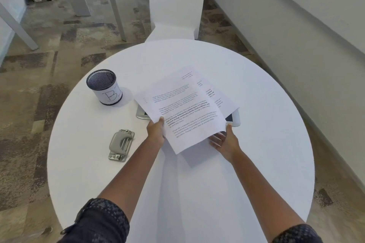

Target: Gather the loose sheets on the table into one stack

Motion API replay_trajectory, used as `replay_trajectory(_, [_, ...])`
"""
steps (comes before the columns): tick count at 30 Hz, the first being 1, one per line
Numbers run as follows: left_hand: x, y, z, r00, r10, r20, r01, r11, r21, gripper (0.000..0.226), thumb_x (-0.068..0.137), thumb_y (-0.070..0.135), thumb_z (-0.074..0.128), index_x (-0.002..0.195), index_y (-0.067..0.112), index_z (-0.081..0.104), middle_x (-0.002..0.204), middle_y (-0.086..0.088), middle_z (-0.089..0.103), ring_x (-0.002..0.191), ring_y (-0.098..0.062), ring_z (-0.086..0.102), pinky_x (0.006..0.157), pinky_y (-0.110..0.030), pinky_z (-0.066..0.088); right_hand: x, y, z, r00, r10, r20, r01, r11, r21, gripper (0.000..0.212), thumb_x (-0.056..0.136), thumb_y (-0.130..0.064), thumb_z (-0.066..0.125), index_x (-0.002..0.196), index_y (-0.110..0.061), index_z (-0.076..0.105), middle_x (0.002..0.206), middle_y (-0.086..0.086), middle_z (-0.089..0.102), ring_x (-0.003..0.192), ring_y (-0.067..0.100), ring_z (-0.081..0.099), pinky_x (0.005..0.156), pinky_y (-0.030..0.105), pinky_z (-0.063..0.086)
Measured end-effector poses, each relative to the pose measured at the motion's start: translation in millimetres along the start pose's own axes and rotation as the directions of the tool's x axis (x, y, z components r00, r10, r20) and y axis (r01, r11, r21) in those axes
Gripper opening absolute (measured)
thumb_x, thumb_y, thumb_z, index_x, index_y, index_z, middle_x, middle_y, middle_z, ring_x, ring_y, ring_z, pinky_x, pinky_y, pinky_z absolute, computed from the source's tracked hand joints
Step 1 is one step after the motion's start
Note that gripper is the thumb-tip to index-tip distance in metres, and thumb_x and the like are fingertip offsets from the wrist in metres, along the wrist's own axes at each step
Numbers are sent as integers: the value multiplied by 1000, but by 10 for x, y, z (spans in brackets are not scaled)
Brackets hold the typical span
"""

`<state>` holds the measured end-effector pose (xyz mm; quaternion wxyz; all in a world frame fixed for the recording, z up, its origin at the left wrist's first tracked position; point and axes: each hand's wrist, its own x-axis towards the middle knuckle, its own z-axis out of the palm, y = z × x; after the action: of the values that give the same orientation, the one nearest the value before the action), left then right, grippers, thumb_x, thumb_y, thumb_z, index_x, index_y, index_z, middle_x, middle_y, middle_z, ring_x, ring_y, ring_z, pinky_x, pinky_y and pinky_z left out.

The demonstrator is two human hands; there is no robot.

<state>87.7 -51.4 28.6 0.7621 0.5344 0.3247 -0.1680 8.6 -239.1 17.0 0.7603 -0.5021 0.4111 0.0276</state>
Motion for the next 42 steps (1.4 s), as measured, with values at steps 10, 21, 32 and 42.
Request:
replay_trajectory(10, [155, -30, 119, 999, -7, -38, 10, 997, 73, 35, 93, 5, 45, 129, 3, 46, 128, -15, 55, 95, -21, 52, 76, -31, 47, 137, -31, 92, 901, -300, -313, 247, 948, -200, 38, 95, -32, 32, 104, -5, 58, 87, 7, 52, 77, 21, 50, 70, 30, 41])
replay_trajectory(21, [284, 0, 192, 993, 111, 39, -117, 973, 201, 31, 94, 3, 43, 124, -3, 48, 131, -20, 53, 102, -22, 52, 100, -40, 42, 747, -619, -242, 907, -417, -68, 161, 489, -857, 46, 90, -16, 44, 133, 1, 35, 140, 22, 35, 127, 36, 38, 100, 40, 34])
replay_trajectory(32, [378, -134, 308, 995, 100, 22, -102, 978, 182, 30, 93, 5, 45, 121, -4, 49, 120, -18, 58, 97, -24, 53, 81, -35, 47, 1159, -847, -233, 951, -301, -71, 56, 393, -918, 55, 85, -35, 56, 125, -2, 40, 133, 18, 41, 126, 37, 34, 96, 43, 34])
replay_trajectory(42, [373, -206, 312, 989, 145, 4, -140, 948, 285, 9, 91, 7, 48, 93, 7, 56, 77, 3, 57, 89, -24, 54, 84, -35, 44, 1069, -707, -296, 873, -473, -124, 227, 616, -754, 36, 80, 2, 41, 109, -6, 60, 99, 21, 63, 87, 21, 56, 72, 26, 36])
